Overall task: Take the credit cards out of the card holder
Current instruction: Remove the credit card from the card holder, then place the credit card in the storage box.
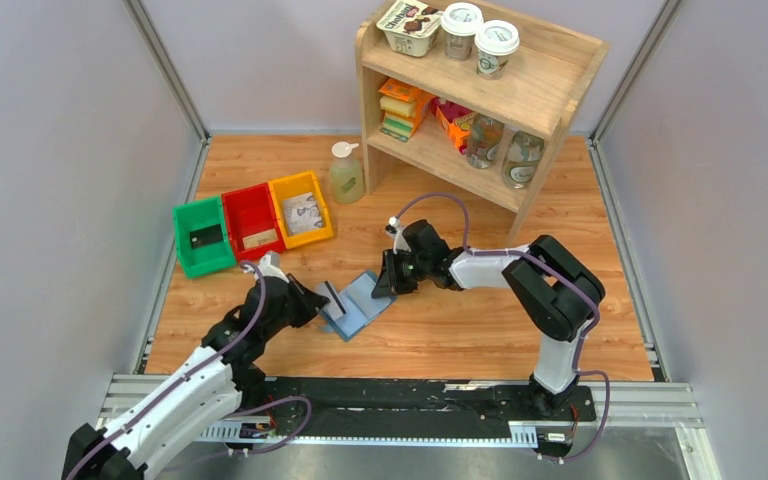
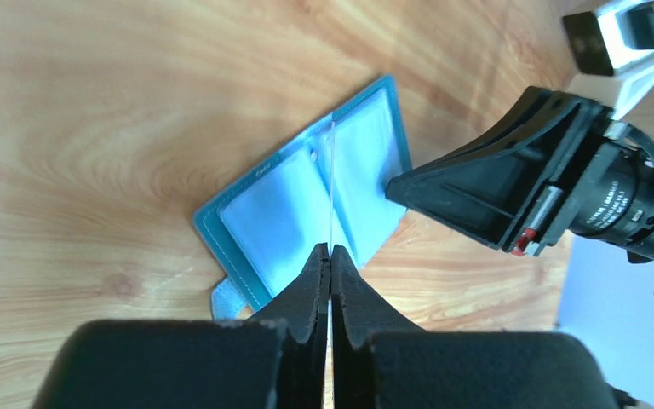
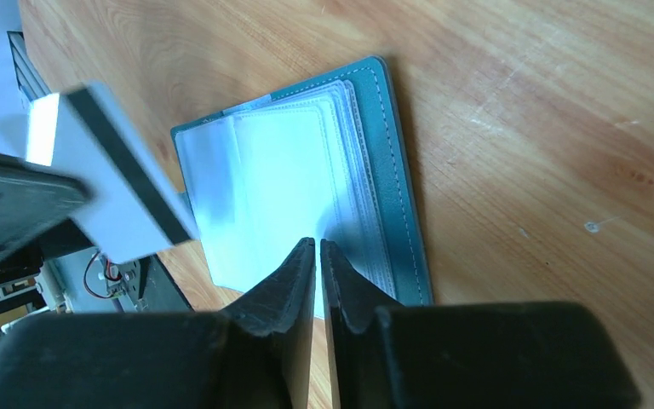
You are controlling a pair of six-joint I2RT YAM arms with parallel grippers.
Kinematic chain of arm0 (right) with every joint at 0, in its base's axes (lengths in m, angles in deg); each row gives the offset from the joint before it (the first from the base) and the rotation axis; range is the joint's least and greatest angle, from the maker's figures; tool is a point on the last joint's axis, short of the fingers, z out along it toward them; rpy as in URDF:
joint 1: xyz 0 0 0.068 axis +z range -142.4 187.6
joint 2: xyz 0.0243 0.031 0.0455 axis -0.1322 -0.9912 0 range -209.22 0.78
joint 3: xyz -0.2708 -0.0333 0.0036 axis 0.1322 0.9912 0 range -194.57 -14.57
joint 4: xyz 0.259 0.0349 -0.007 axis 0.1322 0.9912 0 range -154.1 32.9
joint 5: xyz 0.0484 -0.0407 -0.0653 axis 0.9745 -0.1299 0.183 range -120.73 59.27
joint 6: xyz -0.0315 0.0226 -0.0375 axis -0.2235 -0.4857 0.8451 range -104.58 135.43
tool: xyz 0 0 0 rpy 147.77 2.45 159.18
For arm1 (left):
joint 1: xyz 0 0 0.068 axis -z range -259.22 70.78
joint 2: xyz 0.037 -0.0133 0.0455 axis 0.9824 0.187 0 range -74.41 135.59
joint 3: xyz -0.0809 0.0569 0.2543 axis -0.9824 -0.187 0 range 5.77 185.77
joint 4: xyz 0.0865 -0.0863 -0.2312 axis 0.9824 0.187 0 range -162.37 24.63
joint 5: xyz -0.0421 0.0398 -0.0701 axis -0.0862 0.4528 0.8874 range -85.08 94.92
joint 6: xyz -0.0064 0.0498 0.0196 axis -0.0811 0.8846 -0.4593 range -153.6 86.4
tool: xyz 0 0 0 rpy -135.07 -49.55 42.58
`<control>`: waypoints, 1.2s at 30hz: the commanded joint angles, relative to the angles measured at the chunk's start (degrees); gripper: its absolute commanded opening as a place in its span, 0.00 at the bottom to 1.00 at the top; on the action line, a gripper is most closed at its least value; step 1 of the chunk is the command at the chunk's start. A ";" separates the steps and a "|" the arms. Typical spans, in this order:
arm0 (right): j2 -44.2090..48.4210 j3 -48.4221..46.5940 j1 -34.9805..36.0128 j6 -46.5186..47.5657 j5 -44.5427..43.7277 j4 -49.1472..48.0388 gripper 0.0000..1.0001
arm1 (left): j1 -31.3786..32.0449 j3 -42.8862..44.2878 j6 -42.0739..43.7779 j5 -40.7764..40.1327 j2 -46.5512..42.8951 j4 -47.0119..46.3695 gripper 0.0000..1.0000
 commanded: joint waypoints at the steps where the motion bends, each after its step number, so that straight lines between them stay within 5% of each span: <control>1: 1.40 -1.07 -0.38 2.68 -4.43 5.92 0.19 | -0.03 9.73 15.22 -7.07 -1.83 14.74 0.00; 13: 11.94 -6.79 -0.47 9.18 -11.81 15.15 0.63 | -0.03 44.61 61.97 -21.13 26.45 26.02 0.00; 23: 22.31 -2.40 -1.17 12.26 -20.78 18.32 0.79 | -0.03 46.39 103.70 -30.64 45.36 5.30 0.00; 36: 31.72 3.40 -5.21 12.53 -24.83 21.14 0.83 | -6.01 49.20 115.17 -26.85 62.68 -7.64 0.00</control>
